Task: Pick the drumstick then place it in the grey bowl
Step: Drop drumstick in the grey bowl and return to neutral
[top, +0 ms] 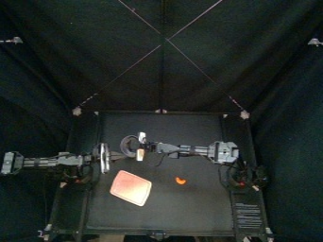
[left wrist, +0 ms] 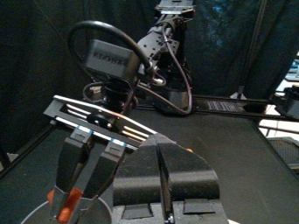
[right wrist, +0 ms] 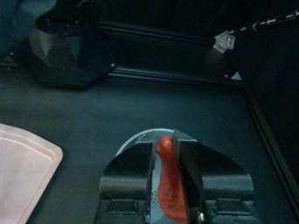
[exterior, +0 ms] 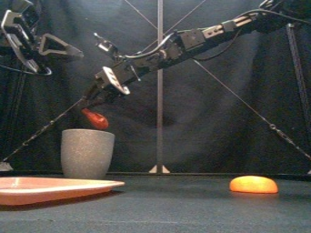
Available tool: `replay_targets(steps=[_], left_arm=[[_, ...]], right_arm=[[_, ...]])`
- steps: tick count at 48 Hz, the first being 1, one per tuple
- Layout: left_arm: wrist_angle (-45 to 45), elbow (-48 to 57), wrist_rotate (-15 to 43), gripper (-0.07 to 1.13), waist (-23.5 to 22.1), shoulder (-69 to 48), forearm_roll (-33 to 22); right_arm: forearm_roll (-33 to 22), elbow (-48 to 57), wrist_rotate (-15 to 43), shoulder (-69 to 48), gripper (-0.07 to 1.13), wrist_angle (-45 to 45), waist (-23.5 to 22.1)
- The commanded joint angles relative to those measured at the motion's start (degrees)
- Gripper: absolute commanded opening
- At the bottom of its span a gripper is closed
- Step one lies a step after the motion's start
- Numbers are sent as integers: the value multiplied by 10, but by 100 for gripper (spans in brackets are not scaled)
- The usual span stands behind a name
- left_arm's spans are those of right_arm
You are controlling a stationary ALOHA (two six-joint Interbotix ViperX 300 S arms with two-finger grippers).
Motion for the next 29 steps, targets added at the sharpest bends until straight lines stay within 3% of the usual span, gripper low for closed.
replay_targets(steps=[1,14,29], left_arm=[[-6,-6,1,-1,0,3,0],[-6,-5,1,-1,0,3,-1],[-6,-4,-1,-1,1,3,-1]], right_arm=[[1,-14,-1,-16,56,-4,-3],[21,4,1,-17,80,-6,-3],[47,71,1,-65,81,-21,-4]])
